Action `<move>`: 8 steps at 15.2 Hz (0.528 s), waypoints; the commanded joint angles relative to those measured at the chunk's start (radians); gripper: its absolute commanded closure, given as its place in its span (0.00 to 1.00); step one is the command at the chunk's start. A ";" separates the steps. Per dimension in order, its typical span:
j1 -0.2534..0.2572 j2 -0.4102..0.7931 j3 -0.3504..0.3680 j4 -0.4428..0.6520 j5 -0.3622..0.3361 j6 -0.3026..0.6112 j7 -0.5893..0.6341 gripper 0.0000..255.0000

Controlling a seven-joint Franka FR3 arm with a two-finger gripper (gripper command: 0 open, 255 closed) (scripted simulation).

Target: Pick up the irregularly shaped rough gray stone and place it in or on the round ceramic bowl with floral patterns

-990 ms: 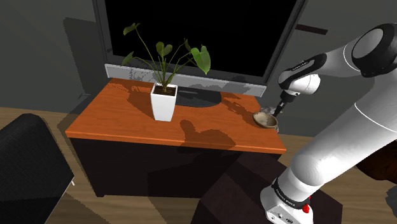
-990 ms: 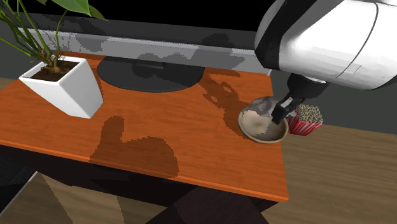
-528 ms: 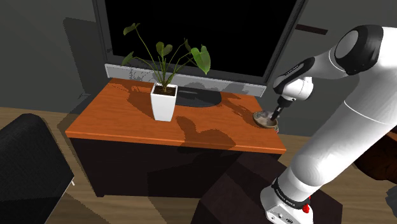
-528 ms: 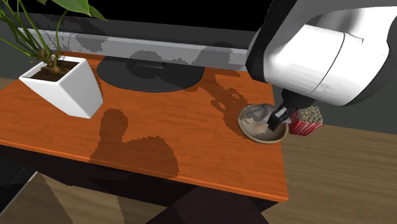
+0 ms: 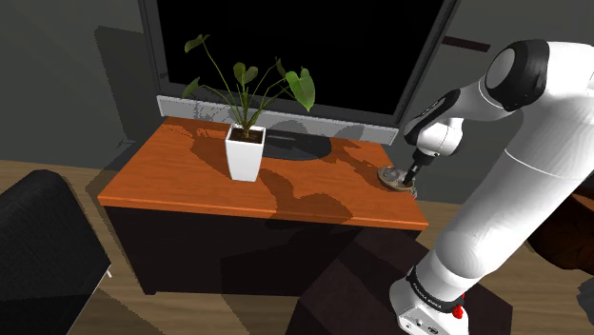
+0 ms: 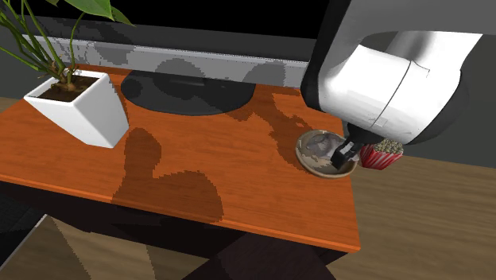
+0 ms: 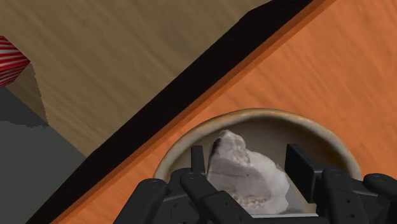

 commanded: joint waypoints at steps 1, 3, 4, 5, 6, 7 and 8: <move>0.000 0.002 0.001 -0.001 0.002 0.001 -0.001 1.00; 0.000 0.002 0.001 -0.001 0.002 0.001 -0.001 1.00; 0.000 0.001 0.001 -0.001 0.001 0.000 -0.001 0.00; 0.000 0.003 0.001 0.000 0.003 0.000 -0.002 0.00; 0.000 0.003 0.001 0.000 0.003 0.001 -0.002 0.00; 0.000 0.003 0.001 0.000 0.003 0.001 -0.002 0.00; 0.000 0.003 0.001 0.000 0.003 0.001 -0.002 0.00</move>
